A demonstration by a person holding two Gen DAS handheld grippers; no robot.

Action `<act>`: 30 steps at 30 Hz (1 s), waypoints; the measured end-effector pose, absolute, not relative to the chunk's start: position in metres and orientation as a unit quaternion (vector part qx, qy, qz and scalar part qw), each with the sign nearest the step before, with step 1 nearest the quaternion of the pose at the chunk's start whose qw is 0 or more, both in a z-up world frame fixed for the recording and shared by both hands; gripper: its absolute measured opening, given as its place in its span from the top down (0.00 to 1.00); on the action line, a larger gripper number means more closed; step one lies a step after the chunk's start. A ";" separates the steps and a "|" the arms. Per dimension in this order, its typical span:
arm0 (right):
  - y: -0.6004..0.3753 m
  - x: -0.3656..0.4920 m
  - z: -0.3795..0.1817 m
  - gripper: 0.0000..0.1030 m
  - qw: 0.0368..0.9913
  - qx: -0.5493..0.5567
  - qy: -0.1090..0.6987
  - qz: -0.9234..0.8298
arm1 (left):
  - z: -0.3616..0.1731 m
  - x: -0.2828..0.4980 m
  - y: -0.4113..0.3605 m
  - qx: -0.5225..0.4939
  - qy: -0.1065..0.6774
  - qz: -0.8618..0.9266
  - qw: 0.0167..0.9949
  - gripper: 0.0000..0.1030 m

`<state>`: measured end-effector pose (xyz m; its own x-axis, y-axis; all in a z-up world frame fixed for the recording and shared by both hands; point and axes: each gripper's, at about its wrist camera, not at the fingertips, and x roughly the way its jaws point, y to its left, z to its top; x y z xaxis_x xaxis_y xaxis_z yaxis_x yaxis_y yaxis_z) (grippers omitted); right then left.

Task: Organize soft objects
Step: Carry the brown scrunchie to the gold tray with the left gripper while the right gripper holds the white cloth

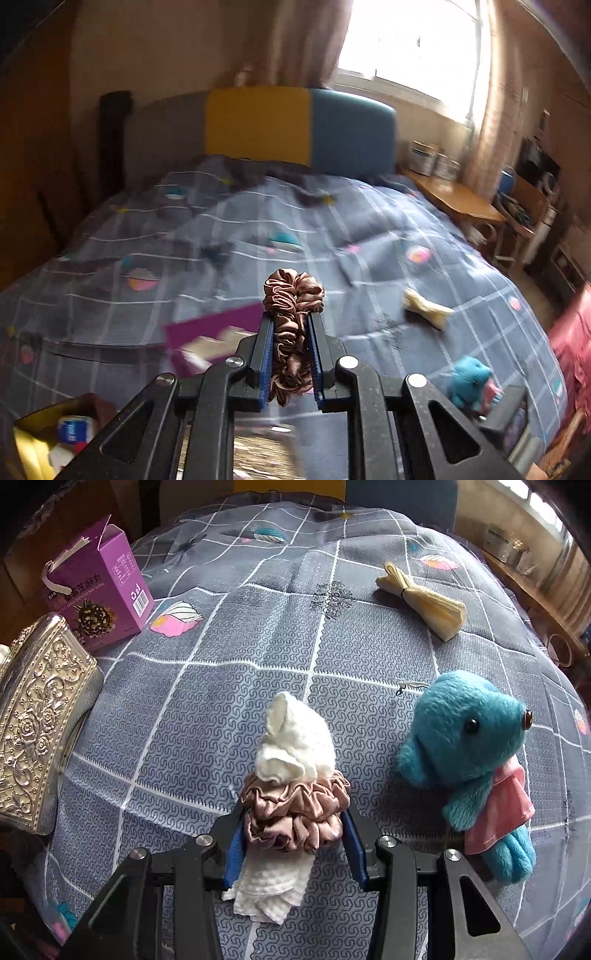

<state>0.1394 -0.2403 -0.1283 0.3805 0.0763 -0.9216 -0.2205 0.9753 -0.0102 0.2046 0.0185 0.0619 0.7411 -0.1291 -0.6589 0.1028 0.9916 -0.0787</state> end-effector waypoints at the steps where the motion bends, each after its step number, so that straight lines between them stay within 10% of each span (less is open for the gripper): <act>1: -0.239 0.139 -0.128 0.55 0.828 -0.067 0.549 0.089 | 0.062 0.208 0.034 -0.024 0.354 -0.044 0.934 0.84; 30: -0.232 0.134 -0.127 0.55 0.836 -0.107 0.532 0.084 | -0.001 0.048 0.175 -0.053 0.330 0.074 0.939 0.84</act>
